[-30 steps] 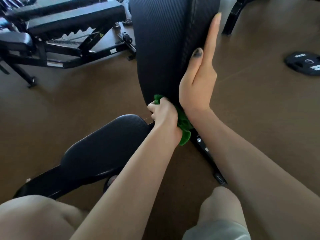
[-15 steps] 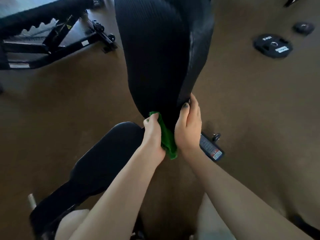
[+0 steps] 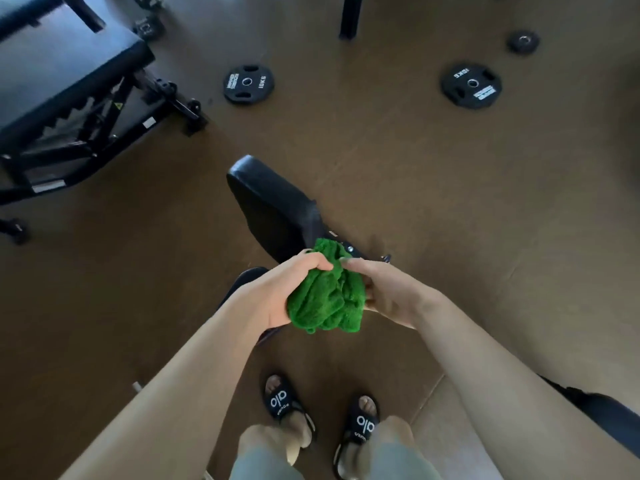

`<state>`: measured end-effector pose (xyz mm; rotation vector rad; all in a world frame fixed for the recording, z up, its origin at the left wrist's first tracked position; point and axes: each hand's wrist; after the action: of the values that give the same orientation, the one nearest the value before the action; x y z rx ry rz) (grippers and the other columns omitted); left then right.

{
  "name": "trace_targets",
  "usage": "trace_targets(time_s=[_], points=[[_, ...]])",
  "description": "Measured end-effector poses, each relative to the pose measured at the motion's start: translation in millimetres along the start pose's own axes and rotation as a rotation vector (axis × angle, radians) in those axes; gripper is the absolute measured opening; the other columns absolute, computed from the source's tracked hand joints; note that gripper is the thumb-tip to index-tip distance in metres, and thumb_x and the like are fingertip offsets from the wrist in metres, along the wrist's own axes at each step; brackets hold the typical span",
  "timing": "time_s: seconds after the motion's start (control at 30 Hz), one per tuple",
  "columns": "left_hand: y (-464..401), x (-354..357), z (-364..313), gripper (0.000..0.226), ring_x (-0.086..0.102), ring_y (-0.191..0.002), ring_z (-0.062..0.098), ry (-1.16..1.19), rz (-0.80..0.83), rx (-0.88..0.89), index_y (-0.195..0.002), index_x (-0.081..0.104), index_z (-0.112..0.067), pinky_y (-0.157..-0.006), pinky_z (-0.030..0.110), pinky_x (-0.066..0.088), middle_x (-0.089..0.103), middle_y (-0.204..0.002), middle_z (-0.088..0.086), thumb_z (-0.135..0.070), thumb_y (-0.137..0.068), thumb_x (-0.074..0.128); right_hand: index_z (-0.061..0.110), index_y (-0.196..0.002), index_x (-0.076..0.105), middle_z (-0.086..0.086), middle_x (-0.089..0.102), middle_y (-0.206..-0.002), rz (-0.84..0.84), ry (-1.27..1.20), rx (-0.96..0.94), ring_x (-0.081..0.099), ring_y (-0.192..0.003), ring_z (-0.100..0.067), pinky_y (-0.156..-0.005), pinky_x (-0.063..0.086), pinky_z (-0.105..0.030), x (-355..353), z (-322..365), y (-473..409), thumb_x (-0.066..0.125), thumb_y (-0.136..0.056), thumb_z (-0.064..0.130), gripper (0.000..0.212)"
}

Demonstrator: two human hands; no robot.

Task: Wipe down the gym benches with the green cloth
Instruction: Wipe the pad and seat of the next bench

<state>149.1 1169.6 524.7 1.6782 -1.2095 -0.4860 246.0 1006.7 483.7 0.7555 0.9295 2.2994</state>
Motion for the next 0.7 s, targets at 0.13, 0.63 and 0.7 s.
trace_targets(time_s=[0.13,0.63,0.7], points=[[46.9,46.2,-51.6,0.029,0.077,-0.099,0.030,-0.142,0.075,0.000,-0.127,0.062,-0.026,-0.078,0.046,0.063,0.076,-0.117,0.012,-0.031,-0.099,0.063,0.012,-0.127,0.071,-0.006,0.076,-0.121,0.002,0.025,-0.033,0.072,-0.114,-0.022,-0.105,0.051,-0.042,-16.9,37.8,56.5,0.069,-0.097,0.020,0.032],[-19.6,51.0,-204.7,0.086,0.051,-0.116,0.012,-1.059,-0.146,0.521,-0.156,0.029,-0.036,-0.090,0.031,0.051,0.046,-0.152,0.002,-0.013,-0.086,0.072,0.015,-0.080,0.054,-0.002,0.057,-0.074,-0.512,0.710,-0.193,0.053,-0.065,-0.019,-0.058,0.037,-0.030,-67.9,219.7,26.8,0.071,-0.080,0.016,0.017],[-29.7,49.2,-228.2,0.093,0.048,-0.124,0.013,-1.032,-0.090,0.527,-0.159,0.023,-0.038,-0.089,0.029,0.047,0.039,-0.158,-0.001,-0.014,-0.085,0.074,0.016,-0.080,0.051,-0.001,0.057,-0.075,-0.520,0.774,-0.206,0.052,-0.066,-0.017,-0.058,0.037,-0.031,-71.6,246.7,14.5,0.072,-0.080,0.017,0.021]])
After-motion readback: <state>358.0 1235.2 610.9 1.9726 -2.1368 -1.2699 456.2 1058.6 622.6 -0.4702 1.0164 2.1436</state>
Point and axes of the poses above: each hand's wrist, its own y-axis away from the middle knuckle, its own x-axis out of the palm, z = x × y
